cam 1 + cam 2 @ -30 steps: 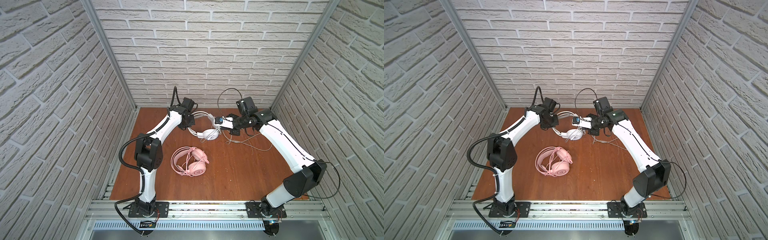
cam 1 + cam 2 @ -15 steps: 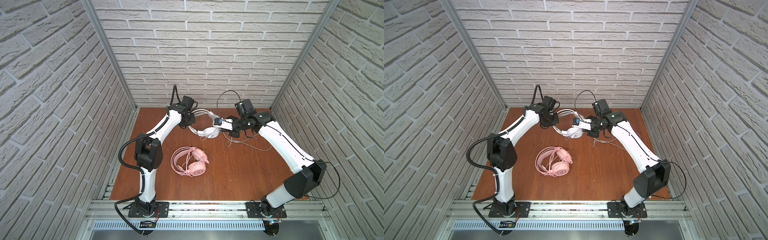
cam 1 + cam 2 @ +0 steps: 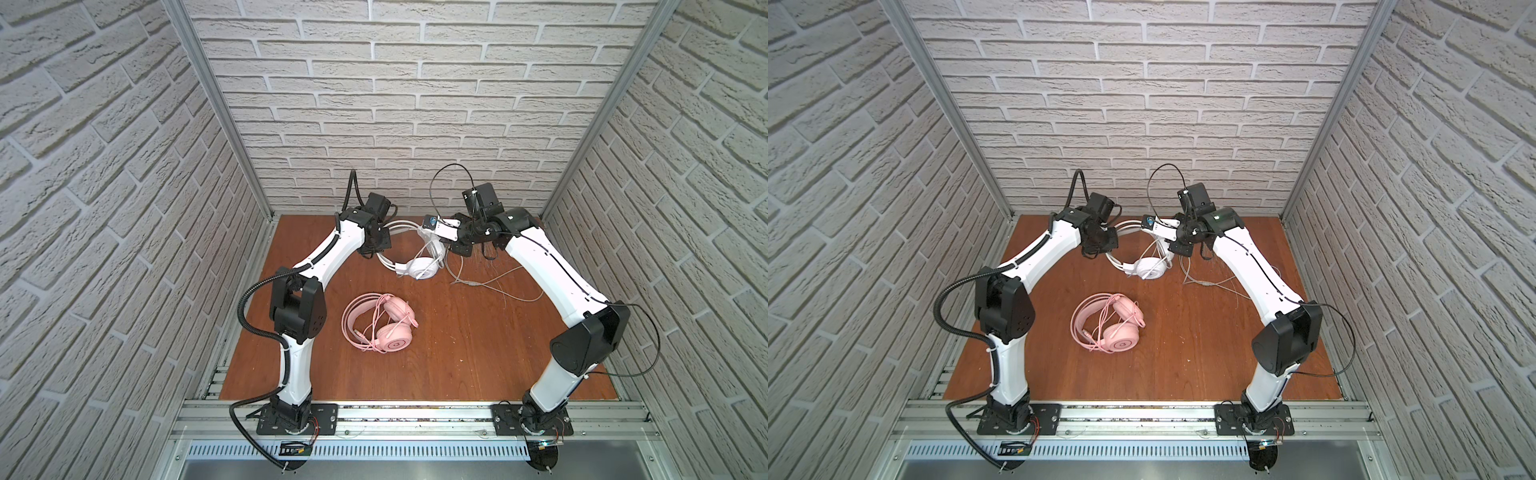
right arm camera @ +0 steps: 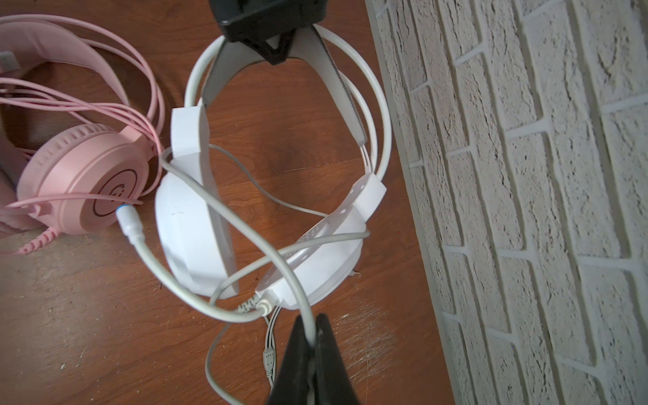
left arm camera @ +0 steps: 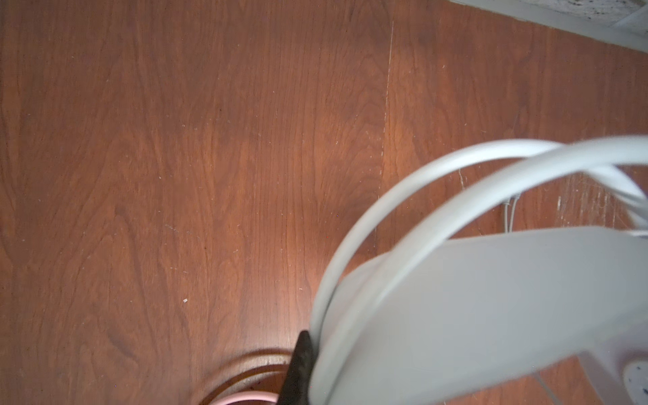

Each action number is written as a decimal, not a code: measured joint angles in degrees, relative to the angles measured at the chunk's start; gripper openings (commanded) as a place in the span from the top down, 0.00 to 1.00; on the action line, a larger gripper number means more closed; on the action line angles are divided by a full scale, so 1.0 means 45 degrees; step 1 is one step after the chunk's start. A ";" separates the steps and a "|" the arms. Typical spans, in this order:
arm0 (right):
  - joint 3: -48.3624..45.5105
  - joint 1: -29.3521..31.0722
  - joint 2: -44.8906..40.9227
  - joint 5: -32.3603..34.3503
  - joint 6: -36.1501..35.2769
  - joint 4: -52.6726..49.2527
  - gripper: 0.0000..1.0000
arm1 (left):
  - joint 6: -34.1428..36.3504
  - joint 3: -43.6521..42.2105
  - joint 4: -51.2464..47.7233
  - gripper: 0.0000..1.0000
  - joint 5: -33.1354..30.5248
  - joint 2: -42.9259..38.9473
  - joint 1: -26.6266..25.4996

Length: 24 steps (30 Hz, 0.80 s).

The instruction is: Wrap the headphones

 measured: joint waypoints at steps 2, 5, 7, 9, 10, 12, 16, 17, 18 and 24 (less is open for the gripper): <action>0.0301 -0.0097 0.0257 0.0092 0.0287 0.0102 0.94 | 0.0136 0.0000 -0.0019 1.00 0.0000 0.0000 -0.0083; 0.0816 -0.0238 0.0709 0.0277 0.0797 0.0165 0.94 | 0.0311 0.0000 -0.0029 1.00 0.0005 0.0000 -0.0199; 0.1190 -0.0350 0.1107 0.0418 0.1214 0.0272 0.94 | 0.0408 0.0000 -0.0029 1.00 0.0005 0.0000 -0.0238; 0.1477 -0.0505 0.1486 0.0525 0.1627 0.0355 0.94 | 0.0461 -0.0034 -0.0024 1.00 0.0005 0.0000 -0.0253; 0.1613 -0.0602 0.1685 0.0559 0.1846 0.0374 0.94 | 0.0505 -0.0073 -0.0024 1.00 0.0010 0.0000 -0.0257; 0.1899 -0.0816 0.2074 0.0573 0.2229 0.0393 0.94 | 0.0607 -0.0199 0.0024 1.00 0.0058 -0.0005 -0.0262; 0.2735 -0.1200 0.3041 0.0423 0.2939 0.0296 0.94 | 0.0850 -0.0578 0.0223 1.00 0.0253 -0.0063 -0.0296; 0.2992 -0.1258 0.3337 0.0374 0.3152 0.0257 0.95 | 0.0947 -0.0690 0.0311 1.00 0.0301 -0.0097 -0.0296; 0.3225 -0.1321 0.3643 0.0306 0.3390 0.0214 0.95 | 0.1025 -0.0811 0.0384 1.00 0.0355 -0.0146 -0.0301; 0.4231 -0.1520 0.5115 -0.0219 0.4498 -0.0141 0.94 | 0.1409 -0.1506 0.0816 1.00 0.0695 -0.0719 -0.0335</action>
